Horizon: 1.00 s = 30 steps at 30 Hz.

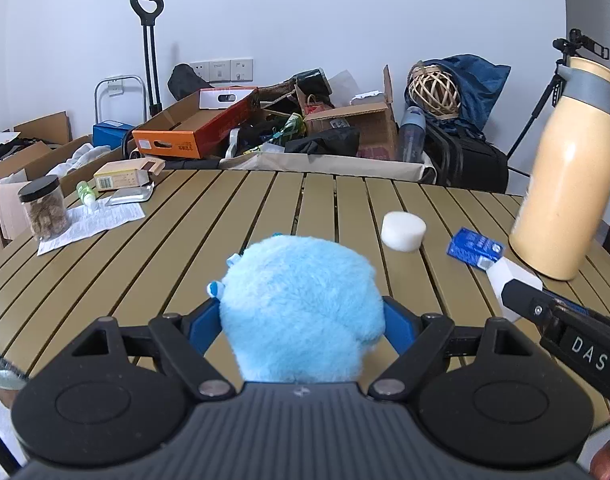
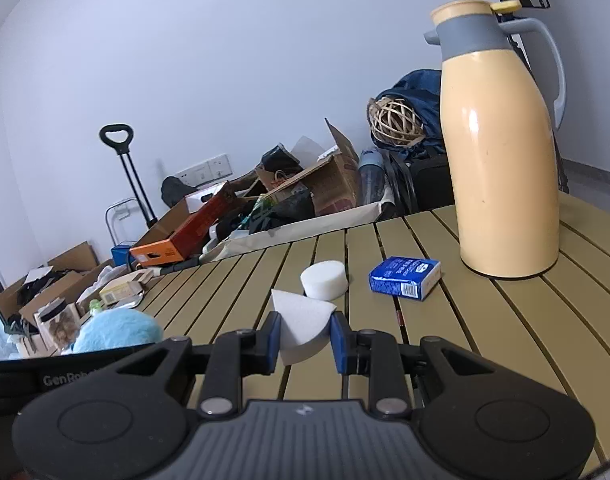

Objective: Collect trash
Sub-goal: 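Carry the blue puff and wedge sponge down toward the black bin with both grippers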

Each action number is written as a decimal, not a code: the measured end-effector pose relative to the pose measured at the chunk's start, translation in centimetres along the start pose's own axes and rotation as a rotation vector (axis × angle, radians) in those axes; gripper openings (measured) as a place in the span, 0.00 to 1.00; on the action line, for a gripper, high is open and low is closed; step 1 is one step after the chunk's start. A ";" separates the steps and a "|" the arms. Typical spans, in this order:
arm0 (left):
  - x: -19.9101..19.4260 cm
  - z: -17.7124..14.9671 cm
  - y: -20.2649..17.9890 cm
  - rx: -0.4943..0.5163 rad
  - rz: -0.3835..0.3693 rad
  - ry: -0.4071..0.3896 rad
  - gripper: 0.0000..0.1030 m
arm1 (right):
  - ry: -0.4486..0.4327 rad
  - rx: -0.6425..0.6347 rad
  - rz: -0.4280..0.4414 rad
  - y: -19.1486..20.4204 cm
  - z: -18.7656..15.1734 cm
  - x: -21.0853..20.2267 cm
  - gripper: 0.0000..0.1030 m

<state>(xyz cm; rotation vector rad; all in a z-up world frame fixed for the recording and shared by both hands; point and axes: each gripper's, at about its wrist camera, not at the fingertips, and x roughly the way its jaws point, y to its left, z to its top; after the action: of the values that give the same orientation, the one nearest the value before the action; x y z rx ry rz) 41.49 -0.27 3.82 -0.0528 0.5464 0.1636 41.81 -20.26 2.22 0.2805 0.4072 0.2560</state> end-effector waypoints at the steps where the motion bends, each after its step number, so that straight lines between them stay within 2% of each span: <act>1: -0.4 -0.4 0.2 -0.001 -0.002 -0.001 0.81 | -0.002 -0.005 0.002 0.1 -0.2 -0.5 0.25; 16: -5.2 -6.3 3.1 0.010 -0.015 0.012 0.81 | 0.013 -0.057 0.055 1.5 -4.5 -6.4 0.25; 30: -7.1 -12.6 5.3 0.033 -0.039 0.094 0.81 | 0.123 -0.114 0.045 1.9 -10.1 -9.8 0.25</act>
<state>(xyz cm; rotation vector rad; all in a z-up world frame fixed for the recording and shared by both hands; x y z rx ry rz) 28.16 2.78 -3.25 -0.0386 0.6411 0.1144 28.47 -19.28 -2.67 0.1629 0.5060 0.3405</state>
